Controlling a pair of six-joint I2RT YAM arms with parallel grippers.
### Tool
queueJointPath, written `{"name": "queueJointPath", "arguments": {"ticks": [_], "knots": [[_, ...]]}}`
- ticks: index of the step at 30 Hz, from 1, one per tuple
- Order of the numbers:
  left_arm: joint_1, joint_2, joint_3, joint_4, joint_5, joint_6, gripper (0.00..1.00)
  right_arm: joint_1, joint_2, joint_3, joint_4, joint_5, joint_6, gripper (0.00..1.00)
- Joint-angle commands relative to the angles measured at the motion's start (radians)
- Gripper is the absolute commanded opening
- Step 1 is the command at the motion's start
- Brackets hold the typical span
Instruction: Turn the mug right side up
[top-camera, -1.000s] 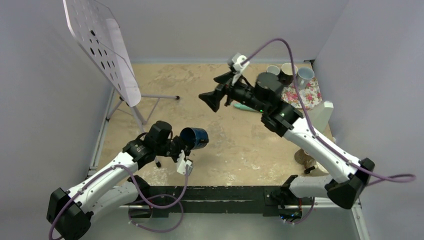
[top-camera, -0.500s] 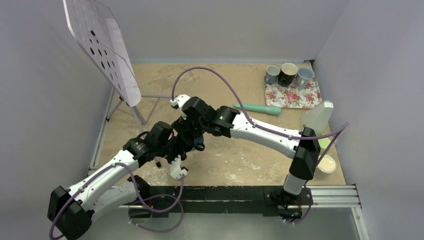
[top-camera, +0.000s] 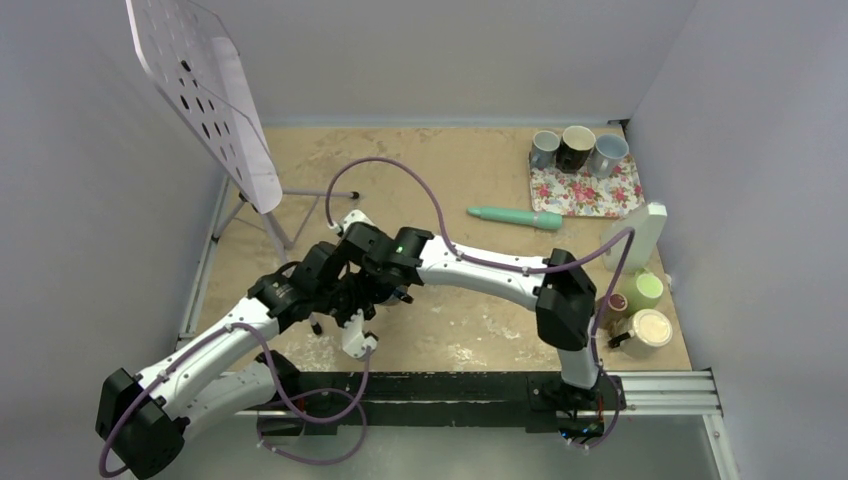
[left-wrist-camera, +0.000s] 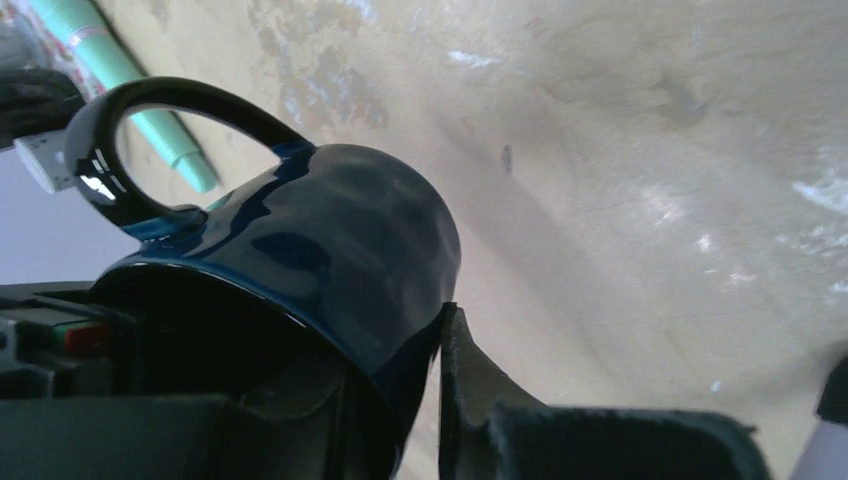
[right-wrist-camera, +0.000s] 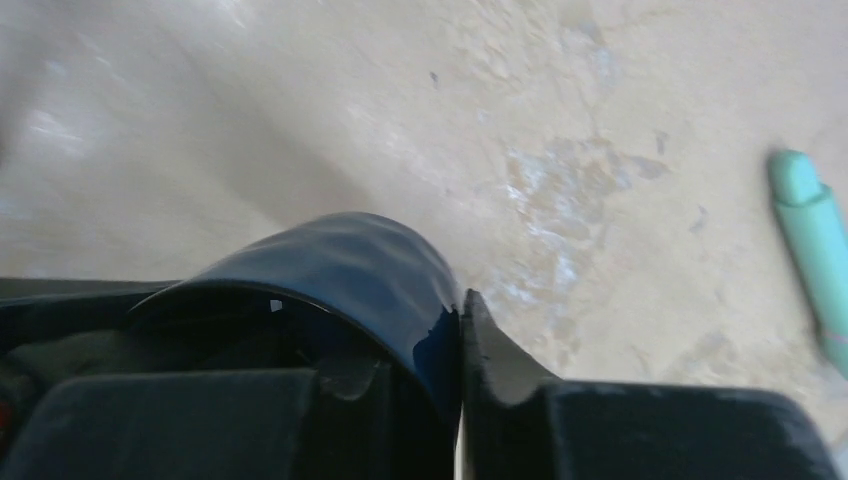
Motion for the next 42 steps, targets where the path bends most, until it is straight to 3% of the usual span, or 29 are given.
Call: {"name": "queueJointPath", "arguments": {"ticks": [1,3,4,8,9,14,19,26,32,42], "knots": [[0.000,-0.041,0.045,0.068,0.053,0.030,0.00,-0.049,-0.067,0.007,-0.040,0.059,0.099,0.00],[0.001,-0.053,0.029,0.097,0.068,0.017,0.00,-0.076,-0.102,-0.030,-0.017,0.050,0.103,0.00],[0.001,-0.063,0.012,0.130,0.080,0.011,0.09,-0.097,-0.120,-0.050,-0.001,0.023,0.100,0.00],[0.001,-0.115,-0.046,0.306,0.160,-0.075,0.91,-0.194,-0.221,-0.166,0.094,-0.052,0.085,0.00],[0.001,-0.123,-0.045,0.326,0.187,-0.101,0.98,-0.224,-0.249,-0.200,0.124,-0.070,0.084,0.00],[0.001,-0.150,-0.035,0.390,0.229,-0.236,1.00,-0.427,-0.397,-0.332,0.221,-0.123,0.063,0.00],[0.001,-0.162,-0.042,0.354,0.219,-0.271,1.00,-0.730,-0.493,-0.376,0.296,-0.150,-0.002,0.00],[0.001,-0.186,-0.085,0.367,0.224,-0.333,1.00,-1.059,-0.413,-0.309,0.373,-0.226,-0.090,0.00],[0.001,-0.205,-0.126,0.388,0.208,-0.371,1.00,-1.173,-0.246,-0.210,0.420,-0.260,-0.097,0.00],[0.004,-0.202,-0.157,0.414,0.188,-0.389,1.00,-1.211,-0.049,-0.117,0.428,-0.290,-0.066,0.00]]}}
